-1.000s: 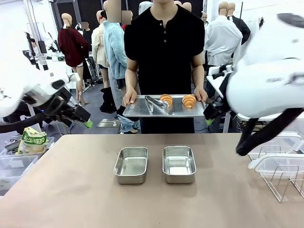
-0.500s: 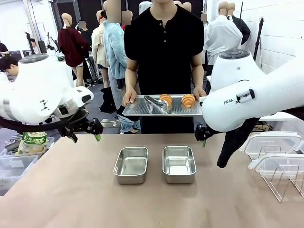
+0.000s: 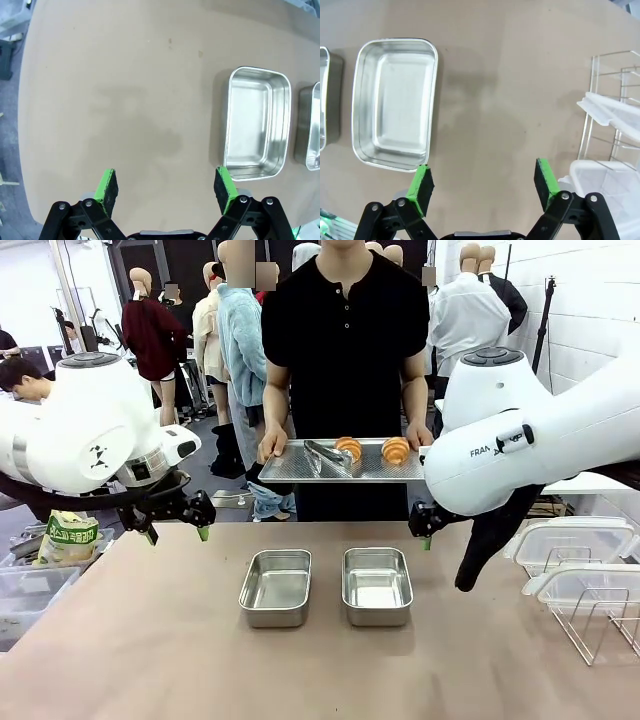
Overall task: Place the bread in airtight containers.
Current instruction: Lift both Airtight Container.
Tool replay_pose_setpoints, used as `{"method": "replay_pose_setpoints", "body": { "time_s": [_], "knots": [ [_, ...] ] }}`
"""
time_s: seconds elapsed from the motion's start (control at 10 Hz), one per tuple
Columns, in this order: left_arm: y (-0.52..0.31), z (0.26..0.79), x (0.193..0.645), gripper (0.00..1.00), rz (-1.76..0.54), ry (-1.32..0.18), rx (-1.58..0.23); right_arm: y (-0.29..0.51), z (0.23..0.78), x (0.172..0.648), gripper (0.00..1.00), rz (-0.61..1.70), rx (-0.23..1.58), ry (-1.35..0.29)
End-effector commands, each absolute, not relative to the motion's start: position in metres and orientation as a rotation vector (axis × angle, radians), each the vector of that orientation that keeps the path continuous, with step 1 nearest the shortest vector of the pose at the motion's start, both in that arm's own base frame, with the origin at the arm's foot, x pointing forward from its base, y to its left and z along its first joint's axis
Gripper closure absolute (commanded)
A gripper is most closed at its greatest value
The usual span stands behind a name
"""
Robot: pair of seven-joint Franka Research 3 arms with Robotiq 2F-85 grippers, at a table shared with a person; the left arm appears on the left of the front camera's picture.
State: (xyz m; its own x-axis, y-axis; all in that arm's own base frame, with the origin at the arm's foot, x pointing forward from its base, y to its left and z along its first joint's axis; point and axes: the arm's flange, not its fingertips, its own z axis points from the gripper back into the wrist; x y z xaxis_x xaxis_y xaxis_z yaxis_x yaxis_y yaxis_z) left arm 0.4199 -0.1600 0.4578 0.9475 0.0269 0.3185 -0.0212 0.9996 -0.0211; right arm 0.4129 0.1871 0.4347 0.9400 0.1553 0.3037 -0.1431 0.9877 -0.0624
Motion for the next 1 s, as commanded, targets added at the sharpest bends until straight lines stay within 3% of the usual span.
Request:
{"method": "replay_pose_setpoints", "body": {
  "time_s": [0.0, 0.3, 0.9],
  "knots": [
    [-0.160, 0.447, 0.424, 0.00, 0.069, -0.277, -0.064, 0.191, 0.427, 0.409, 0.00, 0.101, 0.015, -0.343],
    [-0.198, 0.421, 0.446, 0.00, 0.060, -0.233, -0.092, 0.223, 0.410, 0.418, 0.00, -0.066, -0.011, -0.408],
    [-0.229, 0.387, 0.484, 0.00, 0.050, -0.174, -0.013, 0.239, 0.358, 0.460, 0.00, -0.149, -0.001, -0.270]
  ]
}}
